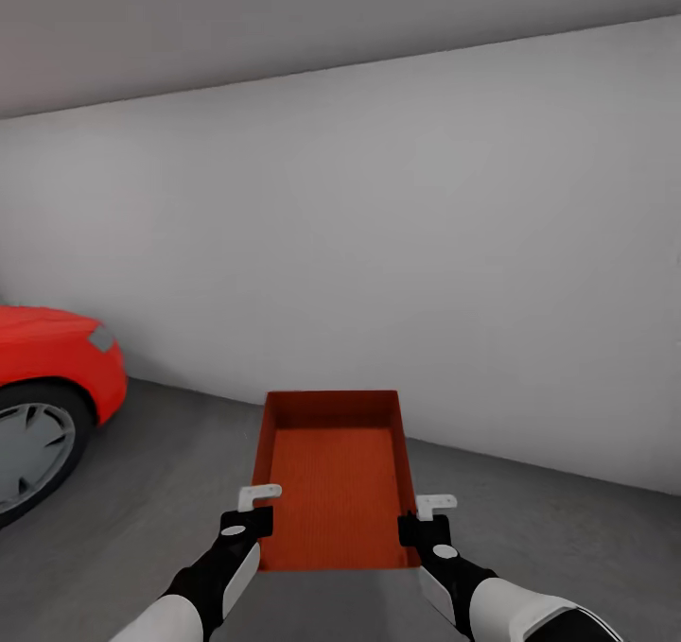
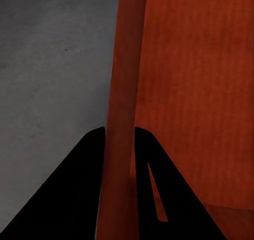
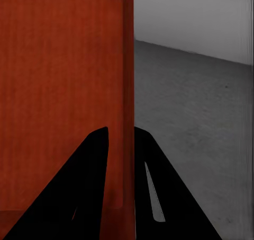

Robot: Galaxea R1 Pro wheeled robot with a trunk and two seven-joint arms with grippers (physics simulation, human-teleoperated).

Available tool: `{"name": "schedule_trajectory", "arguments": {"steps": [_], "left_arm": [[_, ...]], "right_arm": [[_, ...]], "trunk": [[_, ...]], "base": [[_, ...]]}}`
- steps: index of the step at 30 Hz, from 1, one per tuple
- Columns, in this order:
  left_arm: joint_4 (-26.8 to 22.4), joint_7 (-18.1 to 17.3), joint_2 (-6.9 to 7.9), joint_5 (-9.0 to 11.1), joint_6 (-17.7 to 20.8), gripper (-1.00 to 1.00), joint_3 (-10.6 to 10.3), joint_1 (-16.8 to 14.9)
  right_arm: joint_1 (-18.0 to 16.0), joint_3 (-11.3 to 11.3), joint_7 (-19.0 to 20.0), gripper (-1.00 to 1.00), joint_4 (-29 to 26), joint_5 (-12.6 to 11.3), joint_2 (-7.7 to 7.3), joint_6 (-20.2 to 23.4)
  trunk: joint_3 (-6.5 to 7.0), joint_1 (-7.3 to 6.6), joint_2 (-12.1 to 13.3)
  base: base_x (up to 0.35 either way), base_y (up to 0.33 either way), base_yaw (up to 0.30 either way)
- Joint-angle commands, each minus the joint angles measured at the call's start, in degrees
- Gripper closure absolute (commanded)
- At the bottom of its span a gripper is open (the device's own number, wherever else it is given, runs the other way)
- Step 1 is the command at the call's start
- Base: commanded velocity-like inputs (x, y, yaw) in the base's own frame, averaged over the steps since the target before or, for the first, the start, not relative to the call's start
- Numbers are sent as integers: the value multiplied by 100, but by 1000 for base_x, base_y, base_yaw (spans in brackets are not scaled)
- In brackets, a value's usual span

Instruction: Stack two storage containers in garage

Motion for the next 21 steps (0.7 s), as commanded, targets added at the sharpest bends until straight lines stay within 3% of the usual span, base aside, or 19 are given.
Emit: {"name": "schedule_trajectory", "arguments": {"steps": [1,11,21], "left_arm": [[-29,85,231,-2,44,100,87,-4],[-32,85,231,-2,44,100,87,-4],[-33,85,231,-2,44,100,87,-4]], "right_arm": [[-4,-167,-15,100,-3,0,3,-8],[-4,-165,-15,100,-3,0,3,-8],[-4,-170,-15,100,-3,0,3,-9]], "trunk": [[-10,5,-8],[-10,5,-8],[-10,5,-8]], "base": [[322,102,-284],[322,103,-265],[322,104,-21]]}}
